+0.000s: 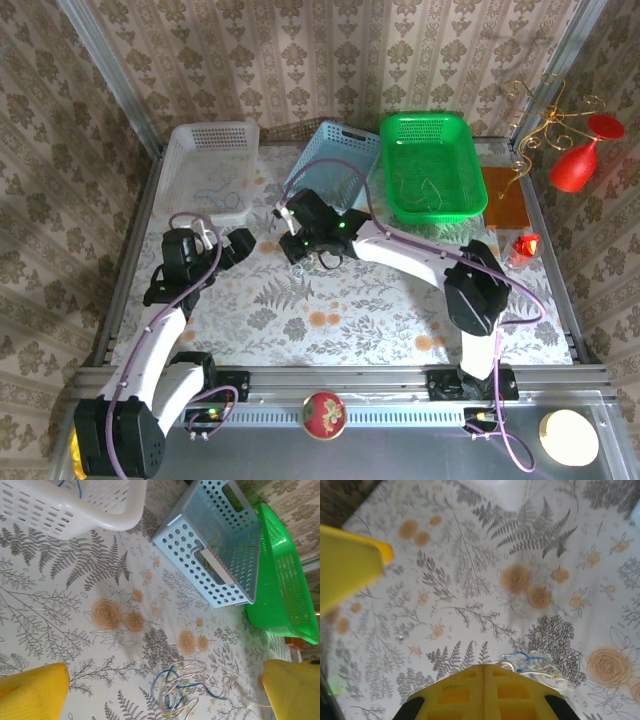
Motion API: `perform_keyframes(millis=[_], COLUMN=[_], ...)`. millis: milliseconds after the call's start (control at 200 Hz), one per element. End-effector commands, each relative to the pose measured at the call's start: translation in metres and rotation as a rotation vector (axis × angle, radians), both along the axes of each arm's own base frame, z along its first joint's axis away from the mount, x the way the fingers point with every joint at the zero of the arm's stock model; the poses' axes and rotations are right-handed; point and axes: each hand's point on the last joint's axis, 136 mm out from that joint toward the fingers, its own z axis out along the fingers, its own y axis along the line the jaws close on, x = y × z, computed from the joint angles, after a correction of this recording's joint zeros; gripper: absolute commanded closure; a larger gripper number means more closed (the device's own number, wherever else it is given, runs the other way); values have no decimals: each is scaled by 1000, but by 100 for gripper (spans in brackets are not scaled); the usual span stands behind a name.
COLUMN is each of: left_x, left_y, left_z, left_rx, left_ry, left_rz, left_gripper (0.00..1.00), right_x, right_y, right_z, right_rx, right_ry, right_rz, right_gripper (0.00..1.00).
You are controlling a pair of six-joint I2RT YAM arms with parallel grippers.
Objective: Untangle the cables
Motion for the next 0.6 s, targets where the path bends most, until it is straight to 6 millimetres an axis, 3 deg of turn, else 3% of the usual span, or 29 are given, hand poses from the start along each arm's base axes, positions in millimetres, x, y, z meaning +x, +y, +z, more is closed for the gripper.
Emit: perform_keyframes(millis=[0,155,595], left_x=[-5,-12,-13], left_y=[-14,-34,-90], left_z=[4,1,-8], left_rx=[6,44,160], left_ry=[-71,-143,-282], left_rz=[-76,-155,-351], left_gripper=[0,0,0], right_x=[1,4,-3], right_y=[-11,-24,-33], right_z=[29,55,75], right_rx=[99,200,327], right_ry=[14,27,92], right_rz=[-24,-52,-58], right_gripper=[100,100,100])
